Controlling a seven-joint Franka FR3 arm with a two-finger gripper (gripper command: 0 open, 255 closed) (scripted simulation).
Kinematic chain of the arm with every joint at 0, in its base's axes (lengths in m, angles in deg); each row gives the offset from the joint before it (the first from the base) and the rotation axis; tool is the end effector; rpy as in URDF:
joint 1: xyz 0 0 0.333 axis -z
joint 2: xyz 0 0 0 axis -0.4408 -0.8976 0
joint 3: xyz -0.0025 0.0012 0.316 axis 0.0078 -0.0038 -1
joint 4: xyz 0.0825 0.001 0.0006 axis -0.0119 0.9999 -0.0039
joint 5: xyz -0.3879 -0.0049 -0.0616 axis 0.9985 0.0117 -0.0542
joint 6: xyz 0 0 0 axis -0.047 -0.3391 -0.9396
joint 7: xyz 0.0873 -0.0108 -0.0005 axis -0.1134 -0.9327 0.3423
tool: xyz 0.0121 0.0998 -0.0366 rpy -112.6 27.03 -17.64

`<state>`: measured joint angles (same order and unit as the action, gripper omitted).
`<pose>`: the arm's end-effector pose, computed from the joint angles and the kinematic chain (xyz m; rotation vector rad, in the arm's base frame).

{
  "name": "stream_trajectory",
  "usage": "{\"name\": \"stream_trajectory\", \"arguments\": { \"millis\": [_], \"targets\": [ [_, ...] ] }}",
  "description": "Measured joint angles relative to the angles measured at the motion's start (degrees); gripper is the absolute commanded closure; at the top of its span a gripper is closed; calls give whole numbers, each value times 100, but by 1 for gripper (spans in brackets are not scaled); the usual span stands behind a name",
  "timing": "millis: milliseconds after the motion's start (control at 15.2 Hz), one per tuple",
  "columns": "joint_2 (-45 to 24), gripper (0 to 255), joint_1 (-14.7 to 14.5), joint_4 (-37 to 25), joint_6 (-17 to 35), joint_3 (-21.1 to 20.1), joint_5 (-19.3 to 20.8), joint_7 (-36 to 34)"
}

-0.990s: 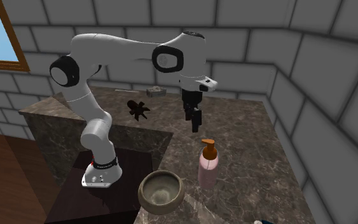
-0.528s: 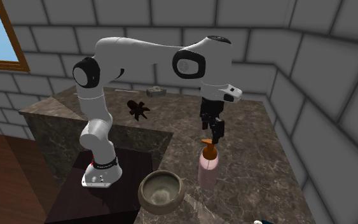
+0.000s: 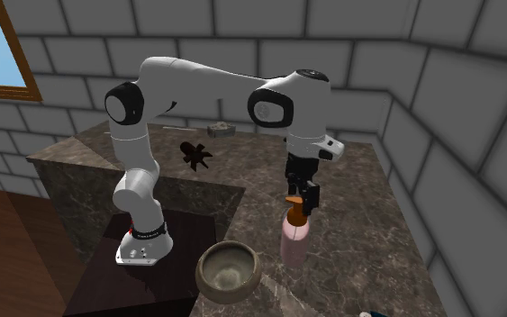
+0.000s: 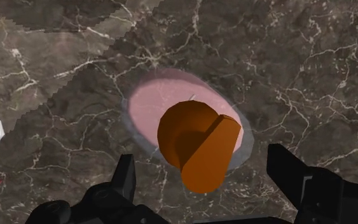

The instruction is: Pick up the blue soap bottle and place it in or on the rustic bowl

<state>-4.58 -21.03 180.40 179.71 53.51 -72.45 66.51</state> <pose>0.5010 -0.2974 0.5674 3.1365 0.1618 0.0096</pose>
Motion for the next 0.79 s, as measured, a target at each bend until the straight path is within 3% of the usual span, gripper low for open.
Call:
{"name": "stream_trajectory", "arguments": {
  "millis": [396,462,792],
  "targets": [
    [8,0,-2,71,65,-1,3,0],
    [8,255,-2,71,65,-1,3,0],
    [11,255,-3,69,66,-2,2,-1]
  ]
}}
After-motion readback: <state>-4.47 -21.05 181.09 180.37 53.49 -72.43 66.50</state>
